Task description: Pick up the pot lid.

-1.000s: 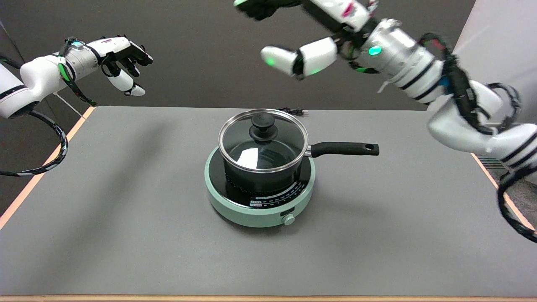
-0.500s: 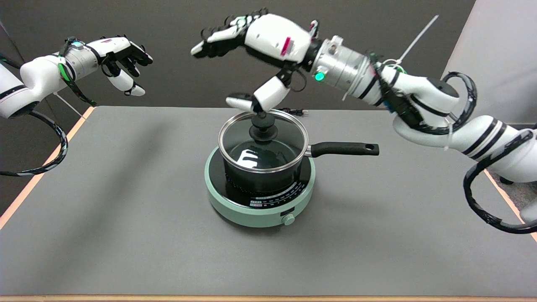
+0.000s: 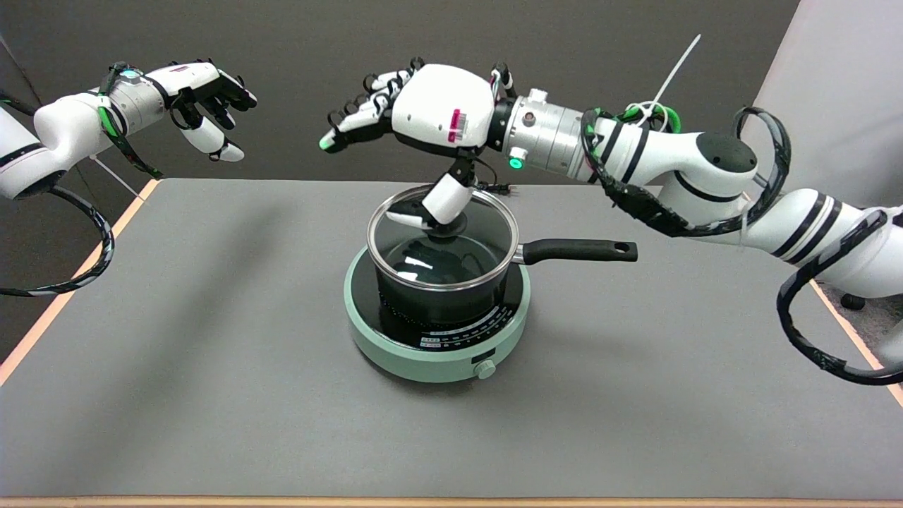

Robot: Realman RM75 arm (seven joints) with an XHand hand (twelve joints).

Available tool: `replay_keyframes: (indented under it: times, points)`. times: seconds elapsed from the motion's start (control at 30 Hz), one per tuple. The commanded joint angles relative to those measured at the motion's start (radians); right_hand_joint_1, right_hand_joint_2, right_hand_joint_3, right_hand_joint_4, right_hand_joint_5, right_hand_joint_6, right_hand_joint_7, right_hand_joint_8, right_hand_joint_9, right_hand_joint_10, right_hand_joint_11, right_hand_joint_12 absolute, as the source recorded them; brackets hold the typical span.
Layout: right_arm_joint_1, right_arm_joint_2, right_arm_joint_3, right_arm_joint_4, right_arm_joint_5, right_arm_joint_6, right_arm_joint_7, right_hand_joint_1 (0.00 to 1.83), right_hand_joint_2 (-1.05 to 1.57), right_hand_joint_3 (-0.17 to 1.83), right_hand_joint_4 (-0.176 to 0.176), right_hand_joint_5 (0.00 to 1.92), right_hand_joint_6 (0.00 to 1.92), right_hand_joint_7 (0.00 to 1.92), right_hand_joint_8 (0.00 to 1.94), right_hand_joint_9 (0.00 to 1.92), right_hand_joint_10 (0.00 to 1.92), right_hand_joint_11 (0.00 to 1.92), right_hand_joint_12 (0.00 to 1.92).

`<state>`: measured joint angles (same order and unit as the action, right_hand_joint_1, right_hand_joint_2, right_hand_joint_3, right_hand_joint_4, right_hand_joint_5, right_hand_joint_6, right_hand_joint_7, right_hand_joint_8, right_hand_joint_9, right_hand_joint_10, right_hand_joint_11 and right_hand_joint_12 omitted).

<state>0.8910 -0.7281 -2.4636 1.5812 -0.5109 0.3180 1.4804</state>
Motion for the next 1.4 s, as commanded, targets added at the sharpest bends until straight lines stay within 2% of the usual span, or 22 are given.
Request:
replay_keyframes:
  times: [0.03,0.3,0.7,0.87,0.93,1.0,1.07,1.4]
  points:
    - [-0.013,0.129,-0.056,0.079,-0.133,-0.016,0.121,0.78,0.50,0.94,0.076,0.48,0.20,0.63,0.20,0.62,0.43,0.40,0.84]
    - [-0.014,0.155,-0.065,0.081,-0.133,-0.013,0.141,0.80,0.51,0.95,0.075,0.49,0.20,0.65,0.20,0.63,0.45,0.40,0.84]
    - [0.030,0.105,-0.125,-0.016,-0.131,-0.012,0.144,0.86,0.52,0.98,0.081,0.50,0.21,0.66,0.21,0.64,0.45,0.41,0.85]
    - [0.041,0.097,-0.126,-0.044,-0.131,-0.011,0.144,0.84,0.55,1.01,0.105,0.52,0.27,0.67,0.22,0.64,0.49,0.42,0.84]
    - [0.044,0.094,-0.126,-0.058,-0.131,-0.002,0.144,0.91,0.58,0.97,0.124,0.59,0.28,0.68,0.22,0.67,0.44,0.43,0.86]
    - [0.047,0.094,-0.127,-0.067,-0.131,0.005,0.144,0.92,0.58,0.98,0.127,0.60,0.30,0.69,0.22,0.67,0.45,0.43,0.87]
    - [0.047,0.093,-0.127,-0.074,-0.133,0.011,0.144,0.88,0.60,1.00,0.136,0.59,0.35,0.70,0.23,0.67,0.49,0.44,0.87]
    - [0.047,0.096,-0.127,-0.090,-0.144,0.040,0.144,0.89,0.61,1.01,0.135,0.59,0.35,0.70,0.22,0.67,0.50,0.44,0.89]
